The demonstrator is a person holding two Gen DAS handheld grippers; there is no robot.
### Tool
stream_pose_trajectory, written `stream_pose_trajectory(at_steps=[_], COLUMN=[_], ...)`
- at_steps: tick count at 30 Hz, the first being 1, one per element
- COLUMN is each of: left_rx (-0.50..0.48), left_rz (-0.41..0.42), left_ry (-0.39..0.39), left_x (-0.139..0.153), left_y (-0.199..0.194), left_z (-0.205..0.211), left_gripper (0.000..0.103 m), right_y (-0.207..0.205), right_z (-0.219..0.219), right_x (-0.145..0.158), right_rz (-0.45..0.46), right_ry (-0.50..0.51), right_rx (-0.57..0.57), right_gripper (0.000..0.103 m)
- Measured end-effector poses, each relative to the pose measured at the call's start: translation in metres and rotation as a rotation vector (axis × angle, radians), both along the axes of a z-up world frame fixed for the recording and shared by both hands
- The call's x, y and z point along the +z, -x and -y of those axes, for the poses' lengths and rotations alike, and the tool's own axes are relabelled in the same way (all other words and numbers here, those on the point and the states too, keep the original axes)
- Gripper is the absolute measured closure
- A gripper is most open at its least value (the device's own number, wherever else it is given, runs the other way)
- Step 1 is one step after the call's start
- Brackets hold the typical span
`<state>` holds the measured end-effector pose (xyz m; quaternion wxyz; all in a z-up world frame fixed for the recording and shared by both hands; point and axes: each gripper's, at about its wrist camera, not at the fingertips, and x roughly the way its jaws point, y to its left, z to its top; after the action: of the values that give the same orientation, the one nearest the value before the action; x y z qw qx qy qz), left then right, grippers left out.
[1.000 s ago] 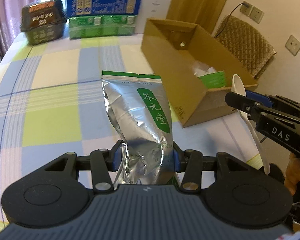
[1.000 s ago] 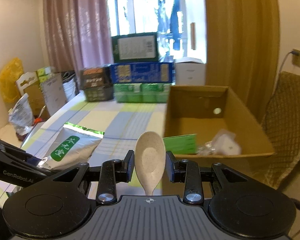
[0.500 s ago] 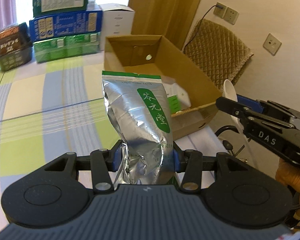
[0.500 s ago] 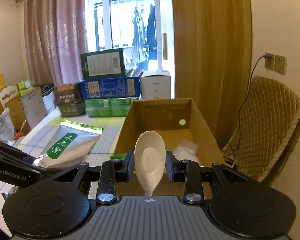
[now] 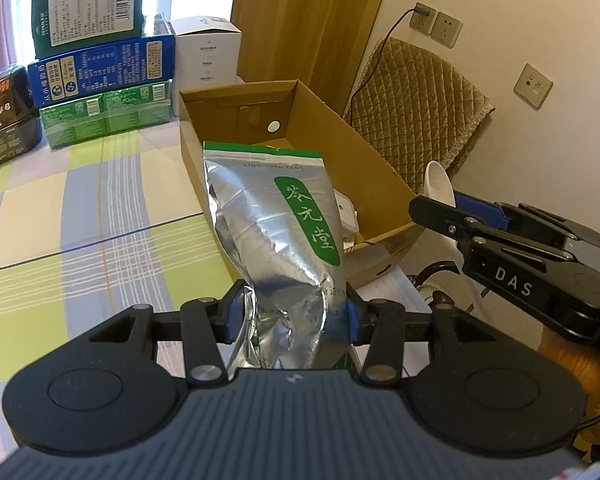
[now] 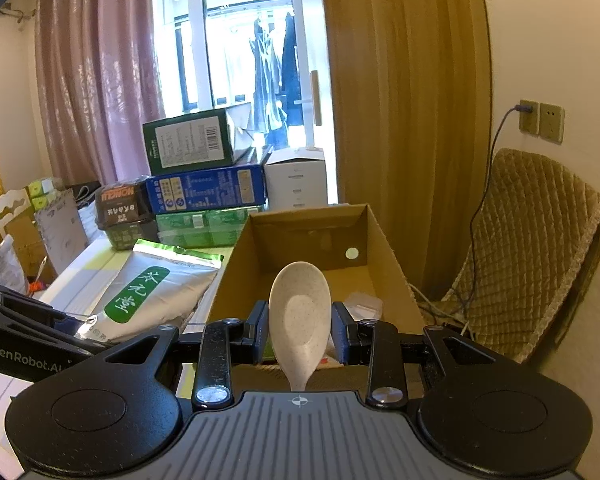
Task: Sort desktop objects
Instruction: 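Carry the tea pouch and spoon with both grippers over the cardboard box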
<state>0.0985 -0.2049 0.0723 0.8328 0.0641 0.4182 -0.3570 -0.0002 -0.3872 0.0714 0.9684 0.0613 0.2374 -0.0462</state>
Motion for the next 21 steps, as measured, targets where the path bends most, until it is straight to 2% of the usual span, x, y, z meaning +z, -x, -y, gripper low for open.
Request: stream_pose_trajectory(at_steps=[9, 21], left_rx=[-0.004, -0.004], left_rz=[-0.009, 0.003], left_ry=[0.016, 0.034], left_x=[0.007, 0.026], left_y=[-0.021, -0.069], left_z=[0.019, 0.057], left_gripper=[0.061, 0.061], right_y=[-0.015, -0.064], right_z=[0.017, 0.047], right_x=[0.007, 0.019], right_rz=[0.001, -0.003], right_ry=[-0.005, -0.001], right_rx=[-0.003, 0.004], right_gripper=[0.073, 0.073])
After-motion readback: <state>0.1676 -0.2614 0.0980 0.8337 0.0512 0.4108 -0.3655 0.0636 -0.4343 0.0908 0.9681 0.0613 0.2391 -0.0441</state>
